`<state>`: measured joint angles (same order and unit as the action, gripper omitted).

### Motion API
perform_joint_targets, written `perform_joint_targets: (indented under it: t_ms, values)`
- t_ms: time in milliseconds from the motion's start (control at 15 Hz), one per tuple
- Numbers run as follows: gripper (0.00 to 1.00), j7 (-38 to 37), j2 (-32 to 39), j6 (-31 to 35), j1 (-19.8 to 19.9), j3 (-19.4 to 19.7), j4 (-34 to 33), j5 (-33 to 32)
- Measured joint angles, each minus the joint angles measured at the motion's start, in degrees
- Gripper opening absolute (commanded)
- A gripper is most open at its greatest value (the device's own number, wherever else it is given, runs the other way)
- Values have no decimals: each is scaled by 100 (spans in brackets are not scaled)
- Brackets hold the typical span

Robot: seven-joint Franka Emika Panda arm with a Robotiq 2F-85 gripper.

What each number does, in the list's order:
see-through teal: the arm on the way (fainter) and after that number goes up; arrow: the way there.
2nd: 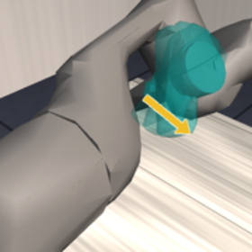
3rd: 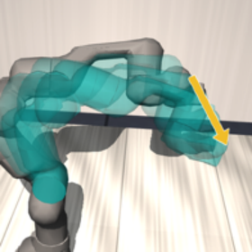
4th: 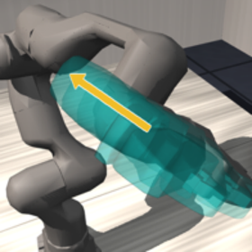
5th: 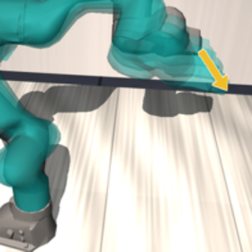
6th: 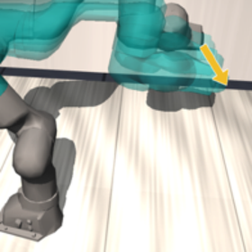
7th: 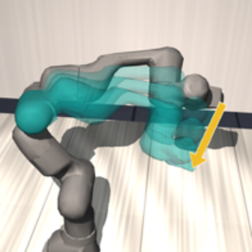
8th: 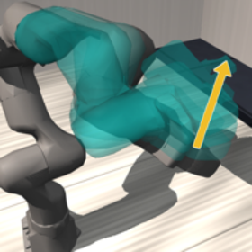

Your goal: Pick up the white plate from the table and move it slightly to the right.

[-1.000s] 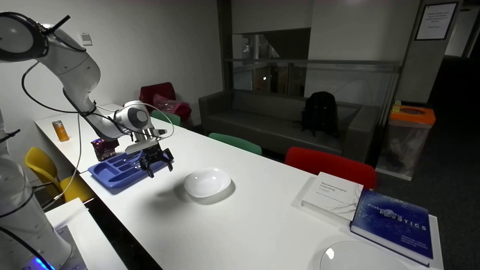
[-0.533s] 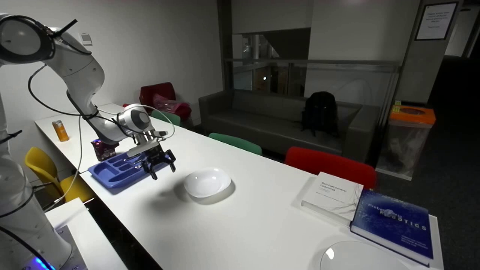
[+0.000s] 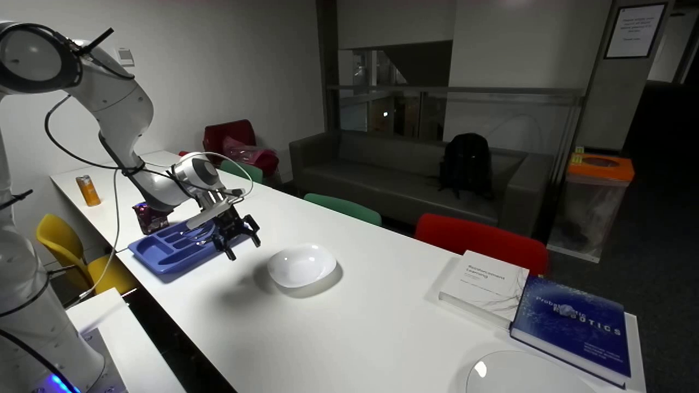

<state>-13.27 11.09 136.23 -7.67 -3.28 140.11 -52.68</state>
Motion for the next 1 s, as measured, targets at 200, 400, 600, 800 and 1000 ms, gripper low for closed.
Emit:
perform_joint_targets:
  t_ms: [200,400,600,800,1000]
  values:
    - [100,-306,29,-47,10,25,-64,-290]
    - [100,-412,74,-51,25,52,-89,-540]
    - [100,-462,220,-119,25,89,-128,-997]
    - [100,-619,449,-159,27,143,-212,-1453]
    - [100,-886,667,-155,43,190,-346,-1616]
